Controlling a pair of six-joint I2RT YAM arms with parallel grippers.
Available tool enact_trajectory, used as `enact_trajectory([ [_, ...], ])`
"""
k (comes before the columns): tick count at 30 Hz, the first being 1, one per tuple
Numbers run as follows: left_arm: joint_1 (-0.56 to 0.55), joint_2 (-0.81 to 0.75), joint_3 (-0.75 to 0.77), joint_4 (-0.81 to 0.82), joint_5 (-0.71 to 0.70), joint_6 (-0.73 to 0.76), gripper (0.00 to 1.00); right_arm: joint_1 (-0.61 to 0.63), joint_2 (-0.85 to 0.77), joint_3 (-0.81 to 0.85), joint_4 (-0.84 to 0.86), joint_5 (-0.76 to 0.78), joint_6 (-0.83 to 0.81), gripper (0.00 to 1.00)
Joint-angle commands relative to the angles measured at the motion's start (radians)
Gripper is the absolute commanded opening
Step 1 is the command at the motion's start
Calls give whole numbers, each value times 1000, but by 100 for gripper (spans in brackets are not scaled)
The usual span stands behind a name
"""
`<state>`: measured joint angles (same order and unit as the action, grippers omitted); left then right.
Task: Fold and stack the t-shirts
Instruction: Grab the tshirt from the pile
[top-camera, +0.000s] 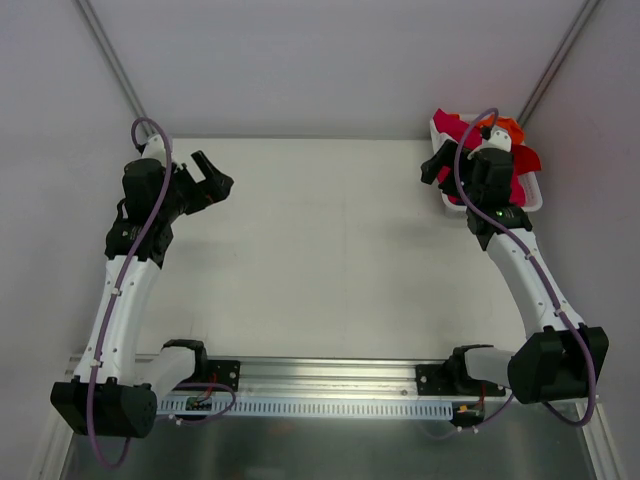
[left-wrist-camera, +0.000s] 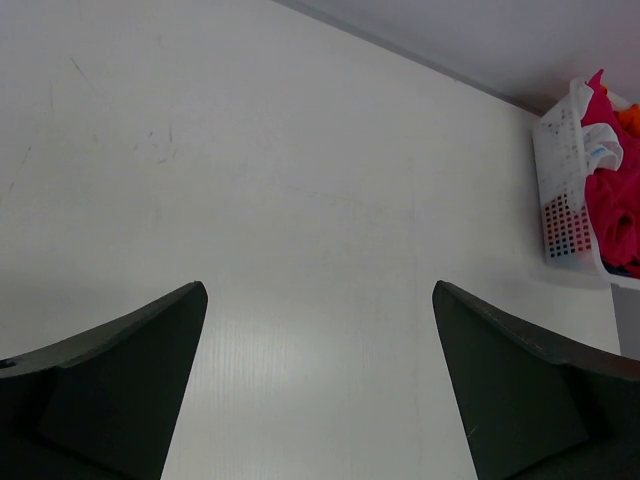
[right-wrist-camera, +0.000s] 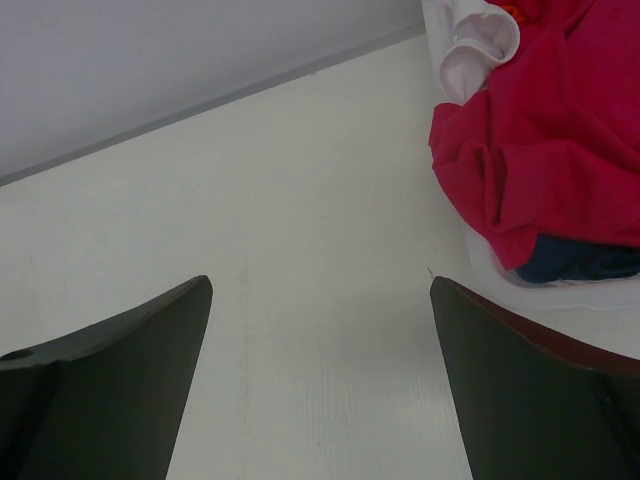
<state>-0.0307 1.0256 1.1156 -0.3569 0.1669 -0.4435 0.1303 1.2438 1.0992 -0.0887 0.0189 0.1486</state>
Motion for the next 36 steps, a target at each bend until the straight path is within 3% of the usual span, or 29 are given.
enact_trajectory([
  [1,11,-33,-19,38,-1,20,99,-4,-7,4,14,1,-12,97],
  [12,11,-41,-11,41,11,38,99,-4,2,30,17,4,-4,97],
  [15,11,-67,-22,47,-49,38,99,-3,0,25,17,12,-7,97],
  [19,11,-58,-4,56,-12,130,99,-3,0,11,17,41,-11,97],
  [30,11,-52,-10,62,22,80,99,-4,-4,28,-6,62,-3,97],
  [36,11,-64,-23,61,40,97,99,-156,55,120,-65,-109,172,96],
])
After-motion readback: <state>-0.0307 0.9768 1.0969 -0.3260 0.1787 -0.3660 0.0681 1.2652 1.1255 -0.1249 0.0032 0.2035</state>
